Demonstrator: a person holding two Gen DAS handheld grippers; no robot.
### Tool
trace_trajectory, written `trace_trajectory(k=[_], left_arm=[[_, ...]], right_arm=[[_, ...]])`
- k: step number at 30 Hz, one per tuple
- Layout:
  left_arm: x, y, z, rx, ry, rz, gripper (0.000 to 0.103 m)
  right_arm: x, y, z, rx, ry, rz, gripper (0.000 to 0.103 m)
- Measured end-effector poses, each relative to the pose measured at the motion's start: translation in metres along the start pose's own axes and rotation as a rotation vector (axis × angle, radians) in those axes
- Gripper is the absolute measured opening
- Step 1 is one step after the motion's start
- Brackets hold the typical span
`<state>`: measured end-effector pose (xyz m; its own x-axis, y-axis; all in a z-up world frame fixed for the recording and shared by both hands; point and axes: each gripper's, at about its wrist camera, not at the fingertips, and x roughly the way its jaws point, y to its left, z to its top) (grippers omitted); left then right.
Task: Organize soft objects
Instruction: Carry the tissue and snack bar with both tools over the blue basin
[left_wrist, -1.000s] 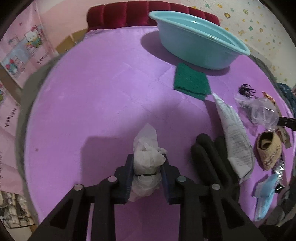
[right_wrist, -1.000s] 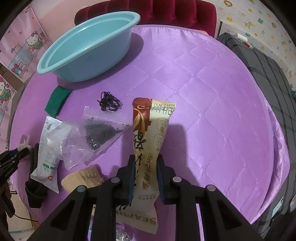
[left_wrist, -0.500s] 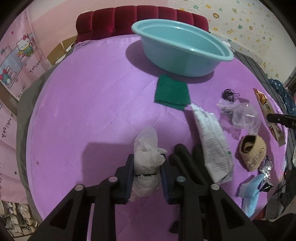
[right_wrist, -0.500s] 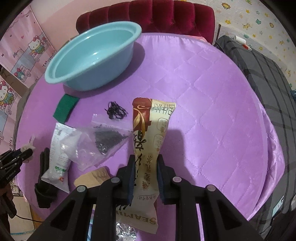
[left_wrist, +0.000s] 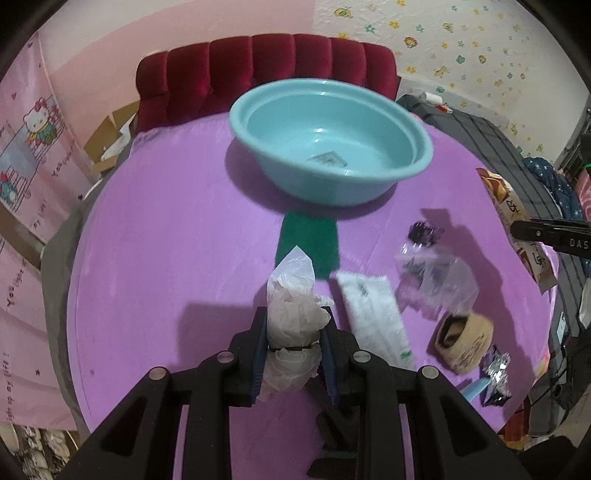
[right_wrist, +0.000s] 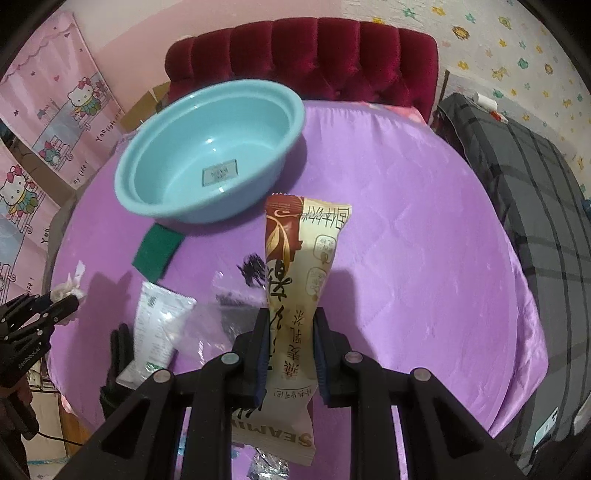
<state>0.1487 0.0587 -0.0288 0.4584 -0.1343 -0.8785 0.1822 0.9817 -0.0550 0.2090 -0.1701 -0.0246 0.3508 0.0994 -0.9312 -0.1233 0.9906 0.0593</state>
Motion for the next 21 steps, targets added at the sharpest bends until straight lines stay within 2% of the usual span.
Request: trace_trajectory(k=[8, 21], left_arm=[[0.000, -0.018, 0.041, 0.043, -0.041, -0.015, 0.029], [0.026, -0.031, 0.101, 0.082, -0.051, -0.047, 0.029]], right_arm=[[-0.006, 0.015, 0.034, -0.029, -0.028, 0.025, 0.022], [0.012, 0.040, 0.096, -0.066, -0.043, 0.094, 0.022]])
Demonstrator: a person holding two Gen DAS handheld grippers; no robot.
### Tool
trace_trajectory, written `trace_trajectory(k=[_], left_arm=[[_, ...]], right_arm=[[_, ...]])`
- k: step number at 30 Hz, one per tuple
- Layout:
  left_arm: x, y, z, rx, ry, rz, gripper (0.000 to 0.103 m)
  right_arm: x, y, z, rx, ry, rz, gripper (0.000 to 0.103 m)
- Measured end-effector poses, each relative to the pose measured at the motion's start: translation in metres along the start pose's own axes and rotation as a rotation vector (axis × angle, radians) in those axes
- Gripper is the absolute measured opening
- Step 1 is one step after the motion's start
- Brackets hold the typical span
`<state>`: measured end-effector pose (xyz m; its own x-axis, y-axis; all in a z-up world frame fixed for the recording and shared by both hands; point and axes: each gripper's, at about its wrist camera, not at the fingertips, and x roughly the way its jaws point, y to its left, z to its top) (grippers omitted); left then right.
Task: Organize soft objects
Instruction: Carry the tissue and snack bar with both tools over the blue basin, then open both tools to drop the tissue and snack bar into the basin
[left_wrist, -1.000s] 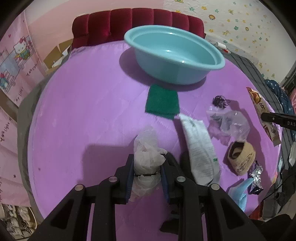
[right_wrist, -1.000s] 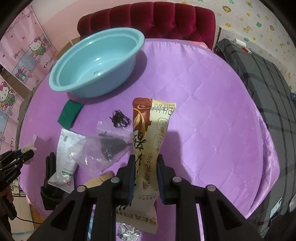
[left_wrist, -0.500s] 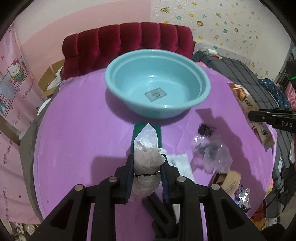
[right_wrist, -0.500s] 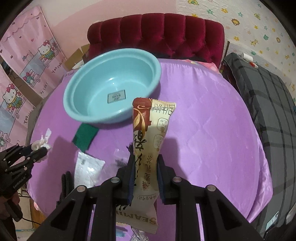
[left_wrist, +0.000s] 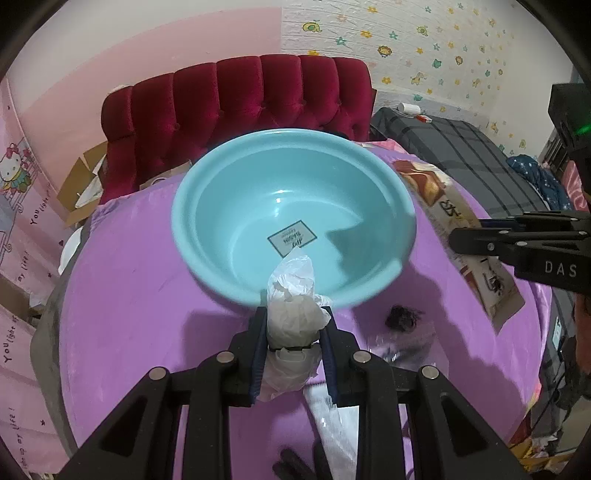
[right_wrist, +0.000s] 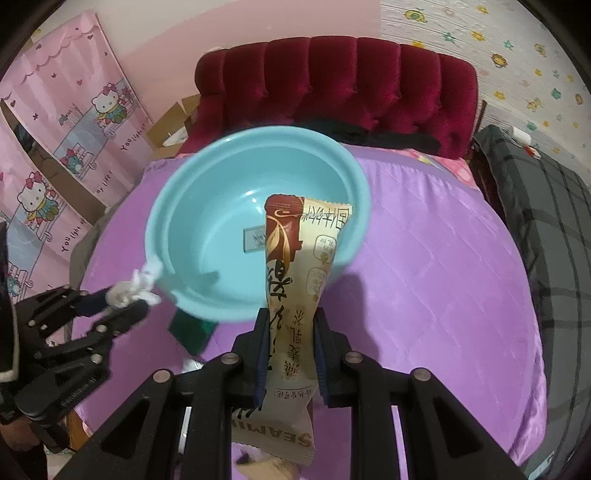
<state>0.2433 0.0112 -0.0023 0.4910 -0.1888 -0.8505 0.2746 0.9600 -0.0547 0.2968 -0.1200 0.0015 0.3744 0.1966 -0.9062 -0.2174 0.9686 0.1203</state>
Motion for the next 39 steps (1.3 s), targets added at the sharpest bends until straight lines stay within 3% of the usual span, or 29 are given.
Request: trace_trajectory(k=[11, 19, 30, 39], left_arm=[[0.036, 0.009, 0.042, 0.000, 0.007, -0.022, 0.029], [0.068, 0.016, 0.067, -0.016, 0.011, -0.024, 0.029], [0.121, 0.025, 0.079, -0.011, 0.064, -0.008, 0.029], [0.129, 0.022, 0.075, 0.005, 0.066, 0.017, 0.034]], right_arm=[[0.036, 0.009, 0.049, 0.014, 0.000, 0.060, 0.022], [0.079, 0.008, 0.079, 0.006, 0.024, 0.053, 0.022], [0.132, 0.000, 0.091, 0.014, 0.078, 0.032, 0.023], [0.138, 0.000, 0.091, 0.010, 0.080, 0.035, 0.027]])
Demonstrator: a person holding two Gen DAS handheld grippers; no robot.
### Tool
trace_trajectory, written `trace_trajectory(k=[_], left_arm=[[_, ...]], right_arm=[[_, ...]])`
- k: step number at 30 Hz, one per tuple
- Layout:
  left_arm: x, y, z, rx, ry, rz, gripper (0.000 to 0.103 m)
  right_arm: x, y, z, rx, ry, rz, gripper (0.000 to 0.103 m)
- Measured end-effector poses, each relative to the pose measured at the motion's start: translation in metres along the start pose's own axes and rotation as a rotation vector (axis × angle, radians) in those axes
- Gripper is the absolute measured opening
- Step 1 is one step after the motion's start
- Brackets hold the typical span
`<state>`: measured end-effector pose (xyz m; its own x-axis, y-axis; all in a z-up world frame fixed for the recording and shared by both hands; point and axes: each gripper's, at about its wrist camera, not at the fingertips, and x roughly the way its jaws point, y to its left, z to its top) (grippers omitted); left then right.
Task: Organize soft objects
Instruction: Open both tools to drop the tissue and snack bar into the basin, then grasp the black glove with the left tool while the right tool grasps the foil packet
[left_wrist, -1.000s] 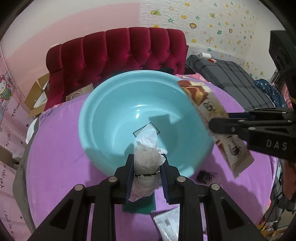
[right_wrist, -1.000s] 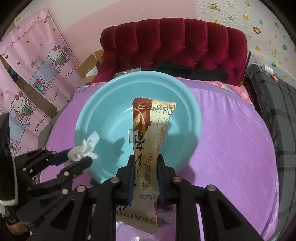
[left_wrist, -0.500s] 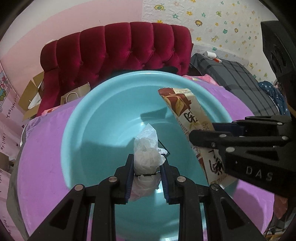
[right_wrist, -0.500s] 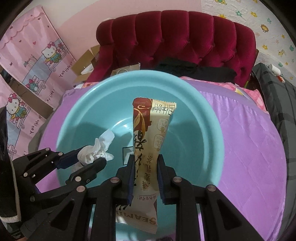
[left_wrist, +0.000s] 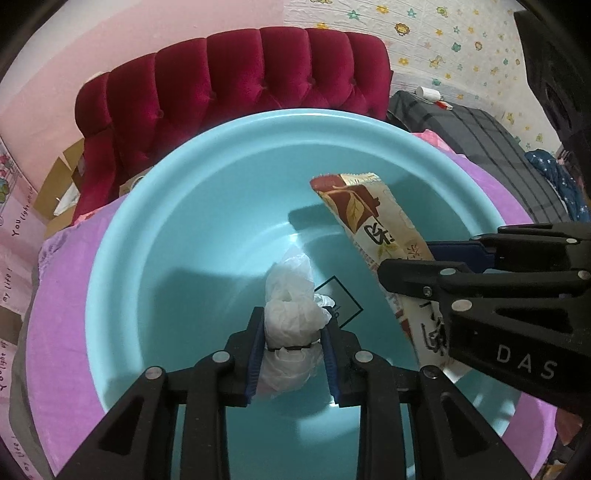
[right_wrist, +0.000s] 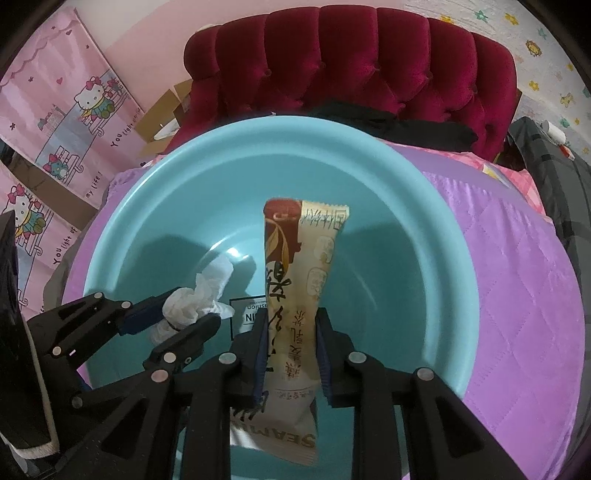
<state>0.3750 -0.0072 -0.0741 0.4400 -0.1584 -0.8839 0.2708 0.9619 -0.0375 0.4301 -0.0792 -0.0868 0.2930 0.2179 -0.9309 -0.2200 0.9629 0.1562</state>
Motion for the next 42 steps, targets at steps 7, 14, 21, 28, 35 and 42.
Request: trace_trajectory(k=[7, 14, 21, 28, 35, 42], left_arm=[[-0.013, 0.002, -0.001, -0.046, -0.027, 0.019, 0.100], [-0.032, -0.004, -0.009, -0.046, -0.050, 0.073, 0.103], [-0.059, -0.006, -0.023, -0.072, -0.070, 0.101, 0.103], [-0.094, -0.014, -0.042, -0.058, -0.098, 0.123, 0.103], [-0.130, -0.023, -0.072, -0.046, -0.127, 0.121, 0.103], [-0.162, -0.030, -0.112, -0.037, -0.167, 0.131, 0.103]], right_arm=[[-0.020, 0.000, 0.004, 0.013, -0.047, -0.023, 0.070], [-0.043, 0.004, -0.005, 0.002, -0.074, -0.069, 0.103], [-0.065, 0.006, -0.025, -0.004, -0.083, -0.090, 0.103], [-0.099, 0.015, -0.053, 0.015, -0.109, -0.112, 0.103], [-0.137, 0.023, -0.089, 0.046, -0.144, -0.132, 0.103], [-0.166, 0.030, -0.136, 0.070, -0.170, -0.144, 0.103]])
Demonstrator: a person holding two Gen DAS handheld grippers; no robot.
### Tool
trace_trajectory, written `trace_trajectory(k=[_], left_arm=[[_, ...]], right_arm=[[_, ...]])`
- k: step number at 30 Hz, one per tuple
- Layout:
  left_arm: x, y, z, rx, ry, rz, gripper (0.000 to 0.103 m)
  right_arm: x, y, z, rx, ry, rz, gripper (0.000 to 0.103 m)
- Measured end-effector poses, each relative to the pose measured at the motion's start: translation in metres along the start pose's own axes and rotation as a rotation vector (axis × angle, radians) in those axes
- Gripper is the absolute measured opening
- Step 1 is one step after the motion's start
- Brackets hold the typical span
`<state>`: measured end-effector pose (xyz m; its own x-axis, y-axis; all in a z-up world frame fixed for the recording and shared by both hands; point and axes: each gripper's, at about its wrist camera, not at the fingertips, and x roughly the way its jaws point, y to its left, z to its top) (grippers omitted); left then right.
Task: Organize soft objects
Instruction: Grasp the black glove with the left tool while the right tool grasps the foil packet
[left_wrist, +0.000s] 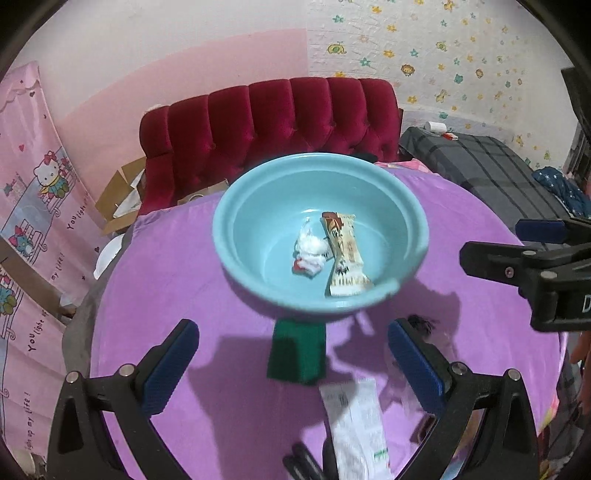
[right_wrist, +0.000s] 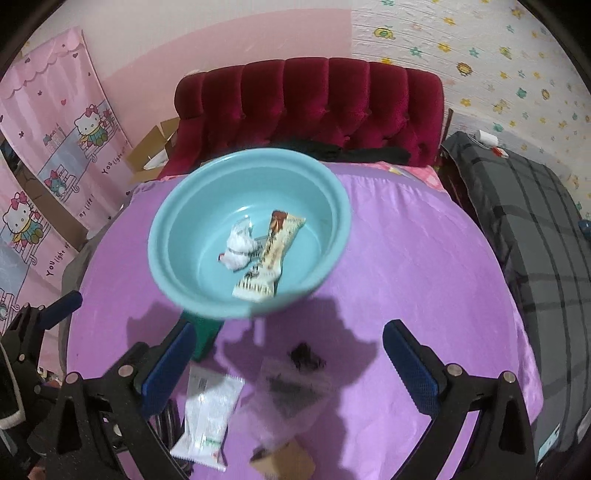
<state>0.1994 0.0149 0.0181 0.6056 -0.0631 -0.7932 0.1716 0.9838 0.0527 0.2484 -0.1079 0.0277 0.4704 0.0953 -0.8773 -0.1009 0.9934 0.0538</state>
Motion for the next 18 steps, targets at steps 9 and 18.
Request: trace_trajectory(k=[9, 18], left_arm=[[-0.040, -0.004, -0.041, 0.014, -0.058, -0.004, 0.103], [-0.062, -0.006, -0.086, 0.000, -0.112, -0.015, 0.103]], right_arm=[[-0.036, -0.007, -0.053, 0.005, -0.035, -0.030, 0.103], [-0.057, -0.016, -0.106, 0.001, -0.062, -0.047, 0.103]])
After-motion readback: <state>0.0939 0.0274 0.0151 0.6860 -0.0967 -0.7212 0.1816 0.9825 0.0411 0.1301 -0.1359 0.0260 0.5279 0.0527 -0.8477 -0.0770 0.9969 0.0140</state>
